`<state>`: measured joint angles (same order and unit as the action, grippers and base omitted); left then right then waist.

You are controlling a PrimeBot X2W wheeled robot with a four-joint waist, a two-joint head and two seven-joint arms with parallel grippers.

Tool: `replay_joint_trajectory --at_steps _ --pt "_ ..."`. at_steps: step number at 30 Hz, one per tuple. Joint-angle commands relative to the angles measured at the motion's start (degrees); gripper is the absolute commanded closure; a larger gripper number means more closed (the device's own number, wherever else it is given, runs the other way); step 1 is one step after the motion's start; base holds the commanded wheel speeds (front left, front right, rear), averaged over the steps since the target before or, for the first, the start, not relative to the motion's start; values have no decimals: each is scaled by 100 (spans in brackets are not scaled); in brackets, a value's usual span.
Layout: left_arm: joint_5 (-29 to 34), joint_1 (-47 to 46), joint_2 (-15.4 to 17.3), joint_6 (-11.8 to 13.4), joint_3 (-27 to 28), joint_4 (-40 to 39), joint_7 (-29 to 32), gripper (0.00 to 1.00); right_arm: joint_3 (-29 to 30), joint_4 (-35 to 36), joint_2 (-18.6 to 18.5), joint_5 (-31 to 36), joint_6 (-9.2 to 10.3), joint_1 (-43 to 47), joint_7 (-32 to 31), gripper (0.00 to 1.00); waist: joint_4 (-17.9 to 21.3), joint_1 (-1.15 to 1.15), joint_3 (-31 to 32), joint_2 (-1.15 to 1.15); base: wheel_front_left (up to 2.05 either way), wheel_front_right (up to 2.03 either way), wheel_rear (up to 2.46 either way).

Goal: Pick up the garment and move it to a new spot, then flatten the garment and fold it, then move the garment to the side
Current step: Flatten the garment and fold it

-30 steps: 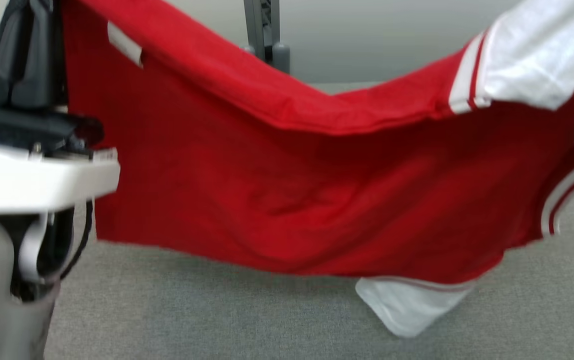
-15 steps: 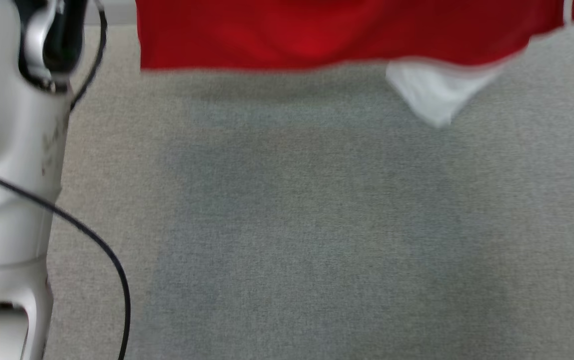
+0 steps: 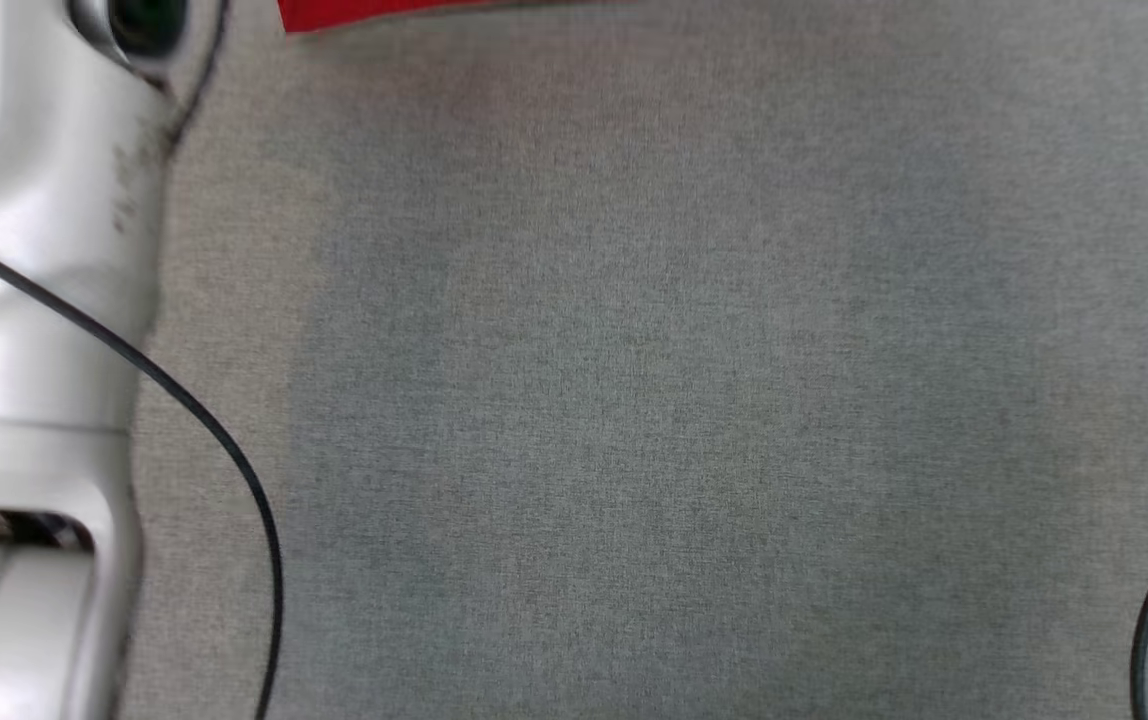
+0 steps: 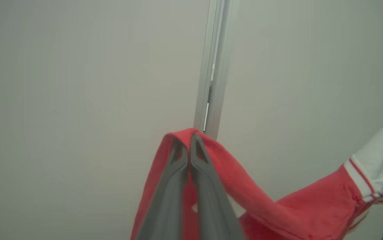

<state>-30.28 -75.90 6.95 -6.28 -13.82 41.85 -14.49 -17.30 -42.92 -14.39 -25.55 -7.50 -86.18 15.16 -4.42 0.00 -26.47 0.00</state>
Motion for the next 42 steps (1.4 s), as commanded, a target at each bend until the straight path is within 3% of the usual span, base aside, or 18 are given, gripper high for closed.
replay_joint_trajectory --at_steps 1,7,14,22,32,42 --pt "43 402 -47 -28 8 -8 -49 100 -108 70 -93 -189 0 458 12 100 -26 0 -183 0 0 0 0" --pt "341 1693 -192 64 254 -966 -53 100 -201 613 -299 -822 -1 1683 12 100 -28 0 -232 0 0 0 0" --pt "577 3903 -214 313 334 -2227 -56 100 251 1932 -395 -1659 -4 4019 14 100 119 0 79 0 0 0 0" --pt "163 5931 -92 638 496 -3440 483 100 744 3022 -283 -2062 -5 6543 -45 100 263 0 660 0 0 0 0" --pt "-70 7733 237 1171 639 -5007 1517 100 1701 4355 481 -1784 -5 8903 -699 100 249 0 1379 0 0 0 0" --pt "-167 8781 420 1593 682 -5765 2250 100 2180 5276 1112 -1497 -5 10402 -1650 100 203 0 1589 0 0 0 0"
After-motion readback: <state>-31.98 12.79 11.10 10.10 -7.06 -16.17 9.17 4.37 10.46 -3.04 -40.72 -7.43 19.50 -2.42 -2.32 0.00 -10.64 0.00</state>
